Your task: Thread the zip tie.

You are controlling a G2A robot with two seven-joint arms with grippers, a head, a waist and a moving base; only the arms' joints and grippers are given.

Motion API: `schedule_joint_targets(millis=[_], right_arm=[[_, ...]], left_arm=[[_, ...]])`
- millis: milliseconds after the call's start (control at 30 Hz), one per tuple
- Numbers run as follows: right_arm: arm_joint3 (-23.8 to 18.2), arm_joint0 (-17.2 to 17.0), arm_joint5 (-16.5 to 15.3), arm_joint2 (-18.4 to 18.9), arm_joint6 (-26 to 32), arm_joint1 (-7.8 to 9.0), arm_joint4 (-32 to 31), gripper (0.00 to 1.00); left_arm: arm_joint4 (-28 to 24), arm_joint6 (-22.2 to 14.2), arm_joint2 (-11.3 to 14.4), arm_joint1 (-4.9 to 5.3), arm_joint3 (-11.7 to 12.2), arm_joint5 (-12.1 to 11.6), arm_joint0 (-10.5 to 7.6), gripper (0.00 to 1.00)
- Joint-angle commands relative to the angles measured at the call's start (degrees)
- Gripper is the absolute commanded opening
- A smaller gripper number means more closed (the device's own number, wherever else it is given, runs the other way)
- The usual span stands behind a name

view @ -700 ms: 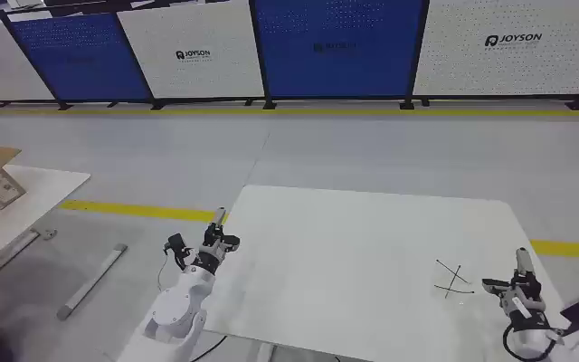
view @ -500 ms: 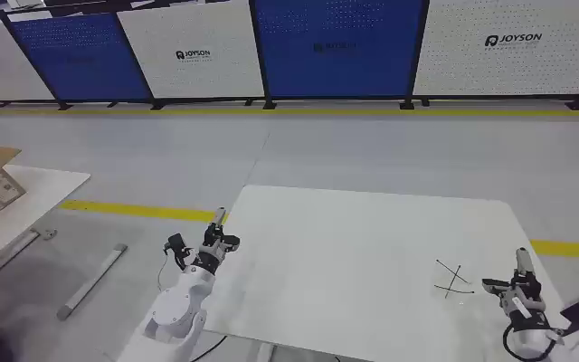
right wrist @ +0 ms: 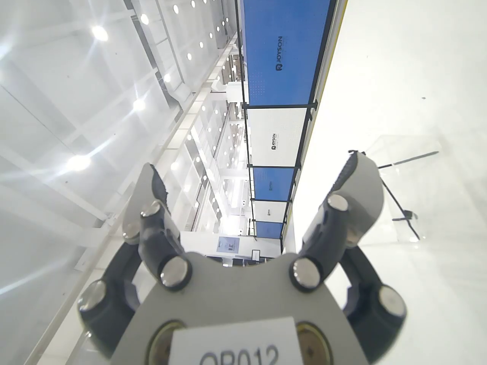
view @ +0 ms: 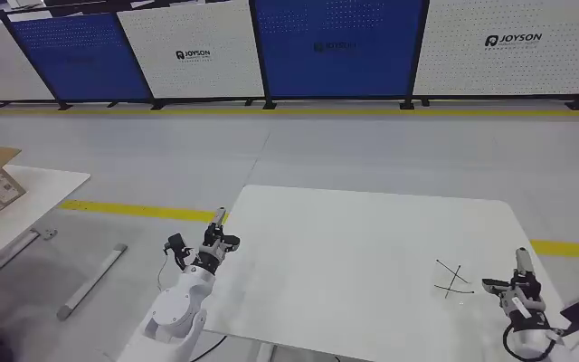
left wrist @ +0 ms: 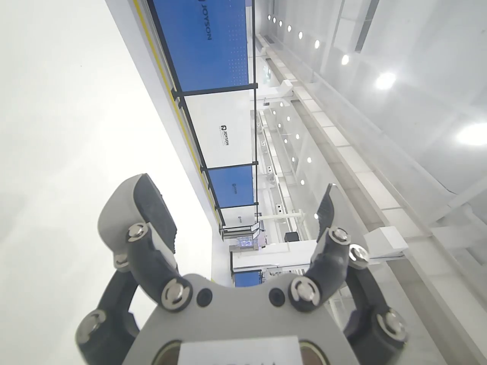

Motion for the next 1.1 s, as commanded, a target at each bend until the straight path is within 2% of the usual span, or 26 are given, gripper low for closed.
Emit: schedule_joint_targets(millis=[0, 100, 200, 267, 300, 800, 867, 933, 1000, 1033, 1067], right_arm=[[0.06, -0.03, 0.28, 0.58, 3.52, 0.11, -0.09, 1.0], [0.4, 0.45, 1.97, 1.47, 7.58, 0.32, -0.01, 1.0], [1.17, 1.31, 2.25, 2.22, 16.96, 0.76, 0.83, 1.0], [2.58, 2.27, 3.97, 3.1, 24.89, 1.2, 2.24, 1.0], [3.84, 3.18, 4.3, 4.43, 26.17, 1.46, 1.45, 1.0], [3.93, 3.51, 4.51, 4.45, 26.97, 1.51, 1.57, 1.0], [5.13, 5.27, 6.97, 5.77, 32.78, 2.02, 1.9, 1.0], [6.24, 7.19, 10.63, 6.62, 38.29, 2.79, -1.77, 1.0], [8.29, 8.79, 12.04, 7.11, 42.79, 3.13, -0.66, 1.0], [9.6, 10.14, 13.15, 7.23, 47.42, 3.49, -0.51, 1.0], [10.66, 11.12, 12.78, 7.72, 49.02, 3.73, -1.07, 1.0]], left_arm=[[0.0, 0.0, 0.0, 0.0, 0.0, 0.0, 0.0, 1.0], [0.0, 0.0, 0.0, 0.0, 0.0, 0.0, 0.0, 1.0], [0.0, 0.0, 0.0, 0.0, 0.0, 0.0, 0.0, 1.0], [0.0, 0.0, 0.0, 0.0, 0.0, 0.0, 0.0, 1.0], [0.0, 0.0, 0.0, 0.0, 0.0, 0.0, 0.0, 1.0], [0.0, 0.0, 0.0, 0.0, 0.0, 0.0, 0.0, 1.0], [0.0, 0.0, 0.0, 0.0, 0.0, 0.0, 0.0, 1.0], [0.0, 0.0, 0.0, 0.0, 0.0, 0.0, 0.0, 1.0], [0.0, 0.0, 0.0, 0.0, 0.0, 0.0, 0.0, 1.0], [0.0, 0.0, 0.0, 0.0, 0.0, 0.0, 0.0, 1.0], [0.0, 0.0, 0.0, 0.0, 0.0, 0.0, 0.0, 1.0]])
